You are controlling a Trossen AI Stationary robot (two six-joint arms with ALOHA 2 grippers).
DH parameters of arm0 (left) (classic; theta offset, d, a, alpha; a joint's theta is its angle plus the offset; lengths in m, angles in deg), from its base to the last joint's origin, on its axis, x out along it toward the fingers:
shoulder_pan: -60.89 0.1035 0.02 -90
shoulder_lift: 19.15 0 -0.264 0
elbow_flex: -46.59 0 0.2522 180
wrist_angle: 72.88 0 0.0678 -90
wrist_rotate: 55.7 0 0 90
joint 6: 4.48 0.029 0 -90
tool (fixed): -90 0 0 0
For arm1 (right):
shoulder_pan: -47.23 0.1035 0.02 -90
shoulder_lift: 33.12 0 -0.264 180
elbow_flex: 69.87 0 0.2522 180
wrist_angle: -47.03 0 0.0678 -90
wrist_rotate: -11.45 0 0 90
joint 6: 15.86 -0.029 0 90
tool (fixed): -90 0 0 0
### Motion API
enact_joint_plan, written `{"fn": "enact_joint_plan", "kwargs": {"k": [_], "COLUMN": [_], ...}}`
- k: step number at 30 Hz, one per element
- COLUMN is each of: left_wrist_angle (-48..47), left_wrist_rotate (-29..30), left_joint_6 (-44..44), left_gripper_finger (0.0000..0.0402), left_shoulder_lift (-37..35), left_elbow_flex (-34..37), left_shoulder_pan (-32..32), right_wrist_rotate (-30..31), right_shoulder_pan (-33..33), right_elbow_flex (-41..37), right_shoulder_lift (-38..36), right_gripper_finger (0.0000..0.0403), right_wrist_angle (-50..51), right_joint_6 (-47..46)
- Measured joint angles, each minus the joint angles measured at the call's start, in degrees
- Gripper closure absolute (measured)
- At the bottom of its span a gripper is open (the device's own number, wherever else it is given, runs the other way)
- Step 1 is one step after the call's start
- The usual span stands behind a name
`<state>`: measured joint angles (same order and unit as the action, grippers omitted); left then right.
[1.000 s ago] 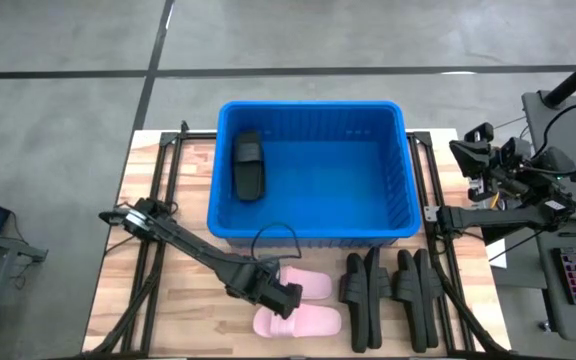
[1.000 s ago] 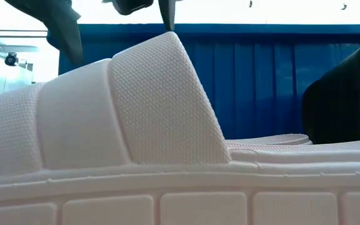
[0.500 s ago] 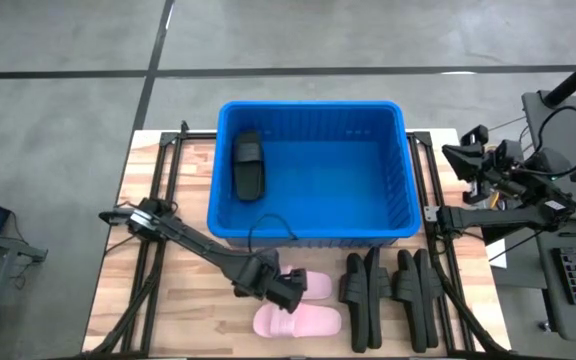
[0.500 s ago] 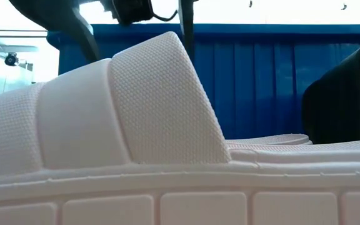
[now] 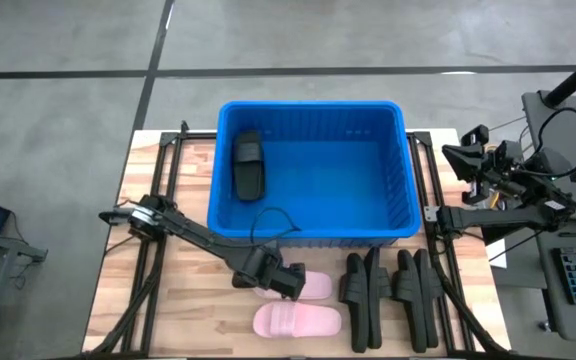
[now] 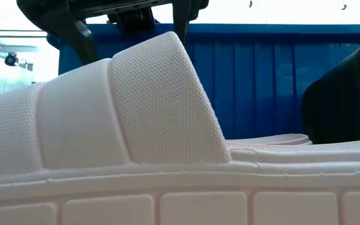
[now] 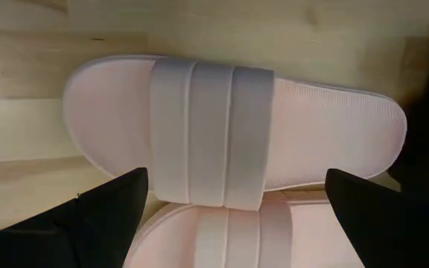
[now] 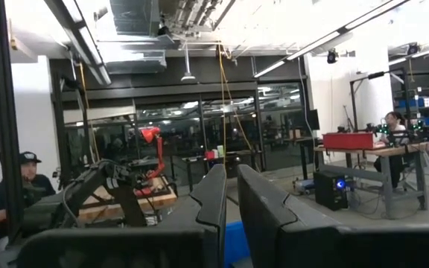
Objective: Pick and place slides into bin
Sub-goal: Put the pink slide into the blue container
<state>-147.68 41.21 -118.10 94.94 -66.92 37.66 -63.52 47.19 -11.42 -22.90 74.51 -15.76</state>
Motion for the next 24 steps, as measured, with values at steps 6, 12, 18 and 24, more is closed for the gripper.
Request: {"fn": "enact_joint_plan", "kwargs": {"k": [6, 12, 18, 24], "left_wrist_angle": [3.4, 5.8, 6.1, 5.9], "left_wrist_rotate": [-3.2, -4.4, -8.5, -11.5], "left_joint_6": [0.0, 0.6, 0.0, 0.0], "left_gripper_finger": [0.0008, 0.0008, 0.0008, 0.0008], "left_shoulder_lift": [0.9, 5.1, 7.5, 7.3], "left_elbow_flex": [2.9, 2.0, 1.3, 2.3], "left_shoulder_pan": [0.1, 0.1, 0.1, 0.0], "right_wrist_rotate": [0.0, 0.0, 0.0, 0.0], "right_shoulder_pan": [0.0, 0.0, 0.0, 0.0], "right_elbow_flex": [0.0, 0.0, 0.0, 0.0], "right_shoulder_lift": [0.0, 0.0, 0.0, 0.0], "right_gripper_finger": [0.0374, 0.0374, 0.0374, 0.0374], "right_wrist_angle": [0.0, -0.1, 0.0, 0.0], "right_joint_6": [1.5, 1.9, 1.2, 1.0]}}
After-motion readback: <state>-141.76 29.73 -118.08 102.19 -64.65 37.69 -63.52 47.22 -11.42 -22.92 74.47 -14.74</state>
